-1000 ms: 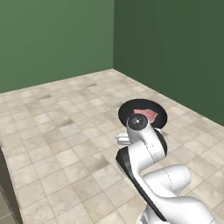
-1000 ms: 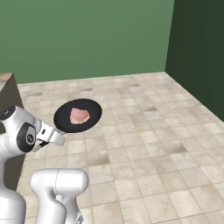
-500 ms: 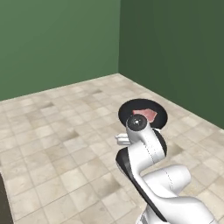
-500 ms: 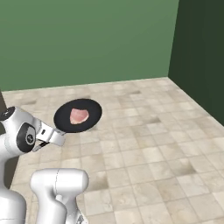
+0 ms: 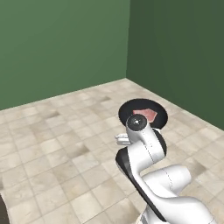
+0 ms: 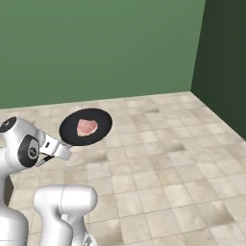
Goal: Pick up the pan with the steak in it and place it on the dining table. Then place the steak on the plate.
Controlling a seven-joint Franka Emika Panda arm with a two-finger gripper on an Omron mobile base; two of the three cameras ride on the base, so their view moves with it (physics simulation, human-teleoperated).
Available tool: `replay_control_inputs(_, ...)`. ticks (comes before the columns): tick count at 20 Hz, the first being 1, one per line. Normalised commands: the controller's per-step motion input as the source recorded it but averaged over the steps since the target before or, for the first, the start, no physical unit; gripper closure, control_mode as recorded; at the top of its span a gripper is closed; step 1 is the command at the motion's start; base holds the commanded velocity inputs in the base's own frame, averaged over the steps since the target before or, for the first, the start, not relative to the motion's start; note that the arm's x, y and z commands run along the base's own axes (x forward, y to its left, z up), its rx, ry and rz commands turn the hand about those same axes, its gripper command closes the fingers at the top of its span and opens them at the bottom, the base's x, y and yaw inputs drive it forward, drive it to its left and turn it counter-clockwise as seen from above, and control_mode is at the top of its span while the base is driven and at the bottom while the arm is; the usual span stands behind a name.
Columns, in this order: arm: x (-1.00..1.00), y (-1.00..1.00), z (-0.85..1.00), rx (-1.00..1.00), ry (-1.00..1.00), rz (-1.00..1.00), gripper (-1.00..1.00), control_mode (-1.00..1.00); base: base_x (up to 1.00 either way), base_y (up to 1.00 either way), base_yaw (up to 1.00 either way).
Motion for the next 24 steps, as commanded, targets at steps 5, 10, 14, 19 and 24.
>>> replay_control_inputs(5, 0.00, 0.00, 0.00, 0.00, 0.00, 0.00, 1.00, 1.00, 1.00, 0.10, 0.00)
replay_control_inputs(10, 0.00, 0.00, 0.00, 0.00, 0.00, 0.00, 1.00, 1.00, 1.00, 0.10, 0.00)
replay_control_inputs(14, 0.00, 0.00, 0.00, 0.00, 0.00, 0.00, 1.00, 1.00, 1.00, 0.12, 0.00)
replay_control_inputs(19, 0.00, 0.00, 0.00, 0.00, 0.00, 0.00, 1.00, 1.00, 1.00, 0.13, 0.00)
replay_control_inputs(24, 0.00, 0.00, 0.00, 0.00, 0.00, 0.00, 1.00, 1.00, 1.00, 0.14, 0.00)
